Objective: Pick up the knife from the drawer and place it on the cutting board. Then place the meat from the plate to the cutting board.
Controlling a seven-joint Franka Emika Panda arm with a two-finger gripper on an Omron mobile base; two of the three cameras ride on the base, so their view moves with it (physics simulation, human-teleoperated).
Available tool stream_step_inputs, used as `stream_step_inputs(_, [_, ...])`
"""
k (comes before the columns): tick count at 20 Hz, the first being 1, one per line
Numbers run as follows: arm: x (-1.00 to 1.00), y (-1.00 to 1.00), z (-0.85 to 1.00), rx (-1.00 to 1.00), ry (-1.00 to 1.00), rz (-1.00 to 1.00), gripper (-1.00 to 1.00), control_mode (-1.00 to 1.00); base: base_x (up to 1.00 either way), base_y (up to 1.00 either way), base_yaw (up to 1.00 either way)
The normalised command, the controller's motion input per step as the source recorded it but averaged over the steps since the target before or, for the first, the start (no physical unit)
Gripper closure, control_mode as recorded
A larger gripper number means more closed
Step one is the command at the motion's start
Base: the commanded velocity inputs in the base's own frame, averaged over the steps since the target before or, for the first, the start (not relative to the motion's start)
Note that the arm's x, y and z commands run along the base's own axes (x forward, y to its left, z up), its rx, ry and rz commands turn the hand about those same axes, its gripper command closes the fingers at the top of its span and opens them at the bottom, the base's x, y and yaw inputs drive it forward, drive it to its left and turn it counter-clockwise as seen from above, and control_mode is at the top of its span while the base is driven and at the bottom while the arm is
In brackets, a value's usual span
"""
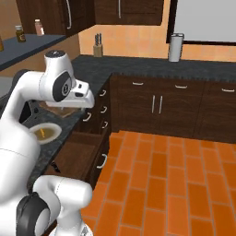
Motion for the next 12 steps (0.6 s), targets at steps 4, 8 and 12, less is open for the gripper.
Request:
stream_step_inputs(4, [-0.67, -0.25, -0.17, 0.0, 0.0, -0.01, -1.0, -1.0, 0.0, 0.0, 0.0])
stream_step_inputs(8, [-0.02, -0.42, -0.66, 0.0, 0.02, -0.01, -1.0, -1.0, 0.0, 0.0, 0.0])
stream_step_inputs(12, [0.29, -0.08, -0.99, -0.03, 0.02, 0.0, -1.0, -1.0, 0.0, 0.0, 0.0])
